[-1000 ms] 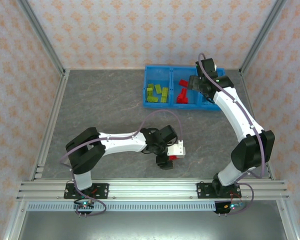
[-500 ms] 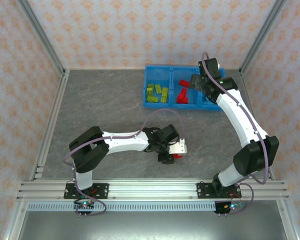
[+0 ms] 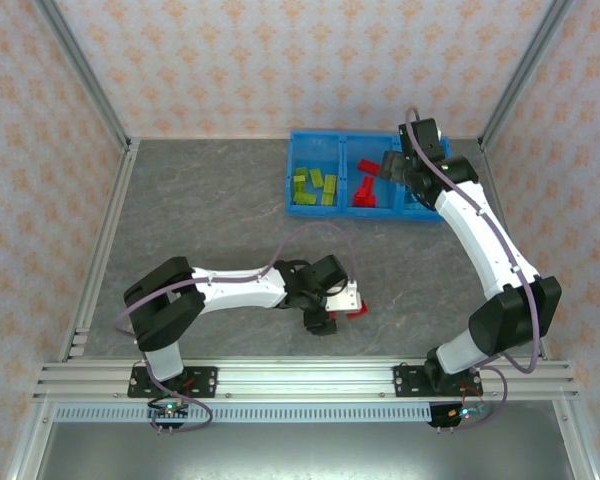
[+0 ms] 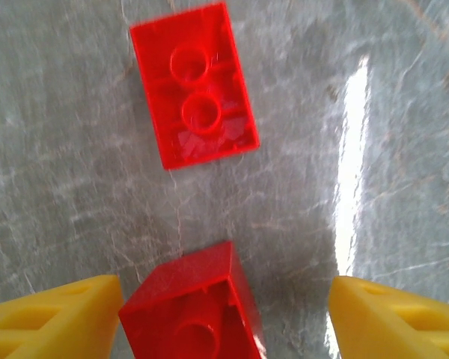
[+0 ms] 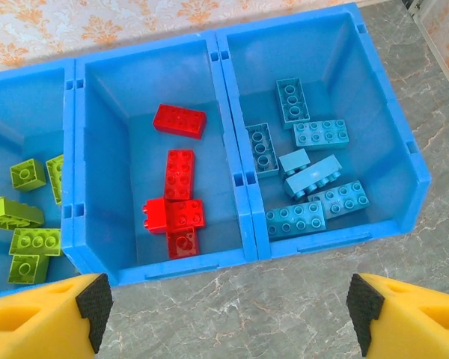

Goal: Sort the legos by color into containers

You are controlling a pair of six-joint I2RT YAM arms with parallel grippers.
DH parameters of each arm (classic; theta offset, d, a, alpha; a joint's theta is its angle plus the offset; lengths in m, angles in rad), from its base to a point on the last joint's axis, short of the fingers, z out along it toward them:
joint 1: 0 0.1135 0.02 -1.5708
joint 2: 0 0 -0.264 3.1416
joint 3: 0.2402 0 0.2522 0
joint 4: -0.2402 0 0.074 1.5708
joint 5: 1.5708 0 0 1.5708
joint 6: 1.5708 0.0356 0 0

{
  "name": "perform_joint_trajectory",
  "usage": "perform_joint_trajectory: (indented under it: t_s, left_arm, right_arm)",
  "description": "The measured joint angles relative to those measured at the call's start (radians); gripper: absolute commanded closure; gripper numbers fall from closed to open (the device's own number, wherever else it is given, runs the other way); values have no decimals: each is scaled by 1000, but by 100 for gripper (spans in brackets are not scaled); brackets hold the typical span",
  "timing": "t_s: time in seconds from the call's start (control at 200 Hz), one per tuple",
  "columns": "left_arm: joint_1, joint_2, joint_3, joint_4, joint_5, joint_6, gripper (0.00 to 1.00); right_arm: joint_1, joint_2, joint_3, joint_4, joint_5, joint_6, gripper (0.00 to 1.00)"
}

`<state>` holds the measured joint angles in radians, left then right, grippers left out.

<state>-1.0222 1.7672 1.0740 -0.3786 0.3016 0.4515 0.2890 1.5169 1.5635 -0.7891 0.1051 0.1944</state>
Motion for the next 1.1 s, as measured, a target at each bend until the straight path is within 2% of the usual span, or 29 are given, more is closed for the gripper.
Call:
perform_joint_trajectory:
  t_s: [0.075, 0.17, 0.285, 0.415, 0.525, 0.631, 0.736, 0.896, 1.006, 1.101]
  left_arm:
    - [0, 2, -11, 1, -17, 3, 25]
    - [0, 3, -23, 1, -29, 3, 32]
    - [0, 5, -24, 9, -30, 6, 49]
    - [0, 10, -24, 28, -29, 3, 63]
    - [0, 15, -24, 48, -26, 10, 72]
    - [0, 16, -24, 60, -26, 10, 74]
    - [3, 16, -23, 65, -26, 10, 74]
    - [35, 15, 29, 66, -34, 11, 75]
    - [87, 25, 163, 76, -73, 12, 76]
    - [135, 107, 391, 110, -151, 14, 76]
  right_arm:
    - [0, -2, -2, -12, -7, 4, 15]
    - [0, -22, -23, -34, -33, 16, 15]
    - [0, -65, -75, -74, -98, 48, 15]
    - [5, -105, -160, -143, -212, 91, 15]
    - [50, -113, -241, -220, -274, 124, 14]
    - [98, -142, -319, -277, -314, 158, 13]
    - [103, -200, -356, -316, -343, 199, 13]
    - [100, -291, -334, -322, -262, 283, 12]
    - [90, -376, -321, -287, -186, 339, 11]
    - [88, -430, -312, -253, -137, 379, 11]
